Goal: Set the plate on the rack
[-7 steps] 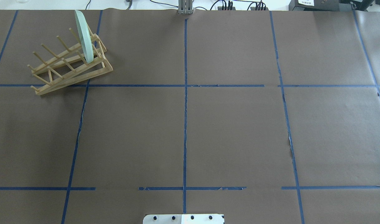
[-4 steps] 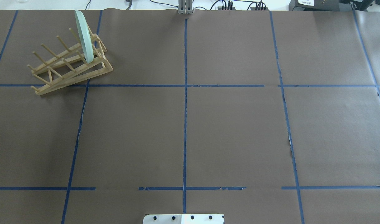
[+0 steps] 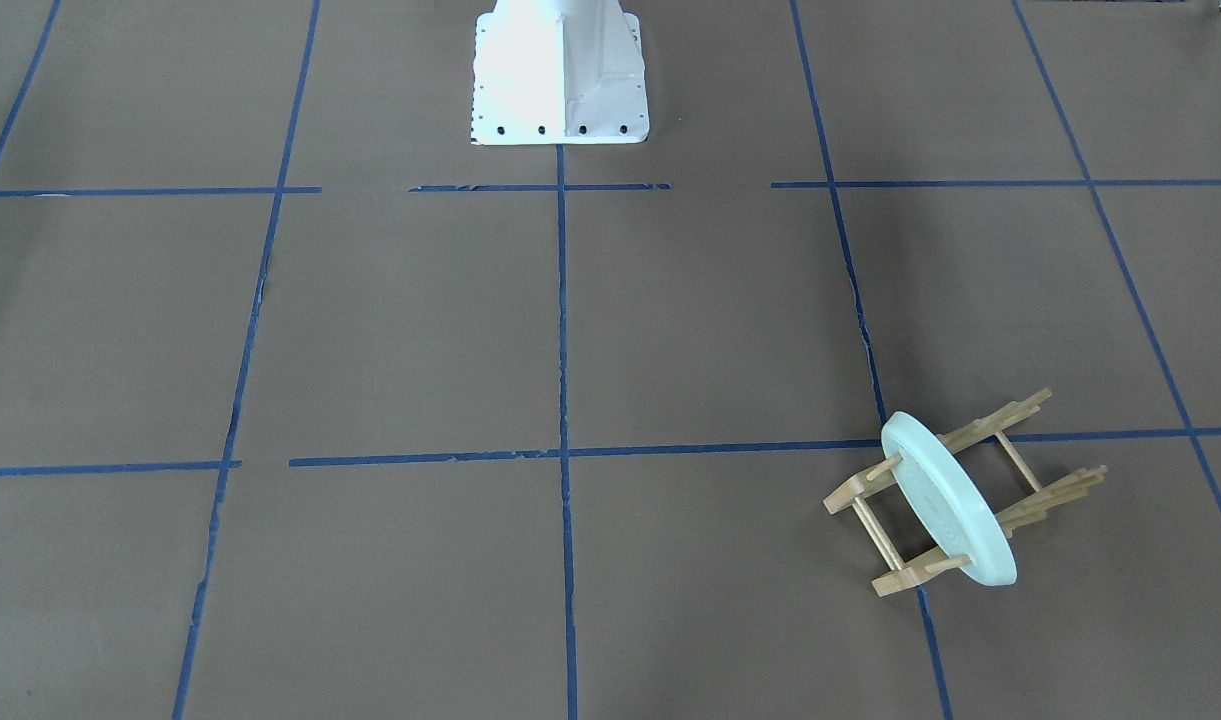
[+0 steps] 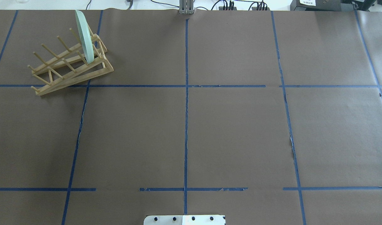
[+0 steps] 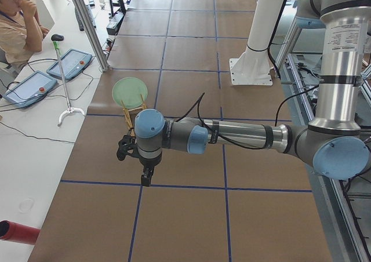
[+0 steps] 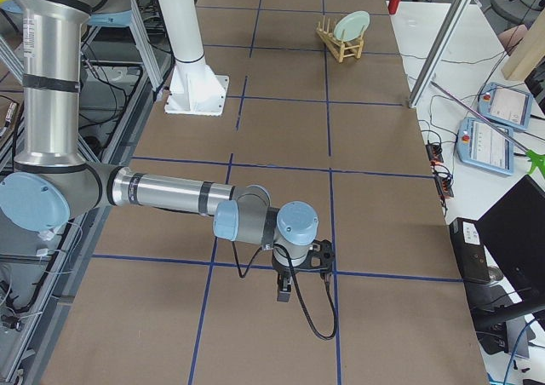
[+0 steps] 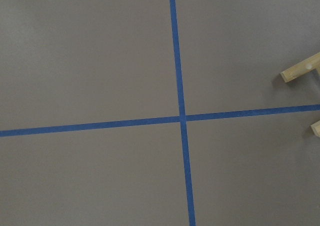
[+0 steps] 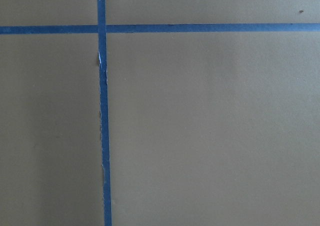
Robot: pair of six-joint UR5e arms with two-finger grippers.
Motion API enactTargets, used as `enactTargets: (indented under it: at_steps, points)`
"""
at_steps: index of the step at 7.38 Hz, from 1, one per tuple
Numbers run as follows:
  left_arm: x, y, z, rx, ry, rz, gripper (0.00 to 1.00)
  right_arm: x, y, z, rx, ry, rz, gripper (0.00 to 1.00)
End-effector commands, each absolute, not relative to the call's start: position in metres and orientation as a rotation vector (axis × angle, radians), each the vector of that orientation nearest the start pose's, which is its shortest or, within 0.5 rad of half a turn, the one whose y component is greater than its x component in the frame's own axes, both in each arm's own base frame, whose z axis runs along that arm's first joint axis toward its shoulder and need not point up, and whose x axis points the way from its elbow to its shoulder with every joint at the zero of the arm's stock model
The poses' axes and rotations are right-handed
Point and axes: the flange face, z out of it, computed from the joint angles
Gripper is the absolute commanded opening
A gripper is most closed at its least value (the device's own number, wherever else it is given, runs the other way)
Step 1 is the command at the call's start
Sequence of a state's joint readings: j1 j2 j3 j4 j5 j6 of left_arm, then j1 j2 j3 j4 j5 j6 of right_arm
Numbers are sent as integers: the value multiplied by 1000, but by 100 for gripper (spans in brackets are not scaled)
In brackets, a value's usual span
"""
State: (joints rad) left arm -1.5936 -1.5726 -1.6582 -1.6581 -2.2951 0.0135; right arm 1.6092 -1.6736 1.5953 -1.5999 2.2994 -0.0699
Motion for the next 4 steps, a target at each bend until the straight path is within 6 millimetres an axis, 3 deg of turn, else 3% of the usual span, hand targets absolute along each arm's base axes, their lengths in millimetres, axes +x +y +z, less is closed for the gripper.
enactTargets:
  at_steps: [1,2,4]
  points:
    - [-79,-503,614,157,694,46,100,84,-436,700,-61,-732,8,100]
    - [-78,-501,618,142,709,48,100,84,-436,700,-61,-732,8,100]
    - [-71,-501,603,62,825,17,100,84,-436,700,-63,-732,8,100]
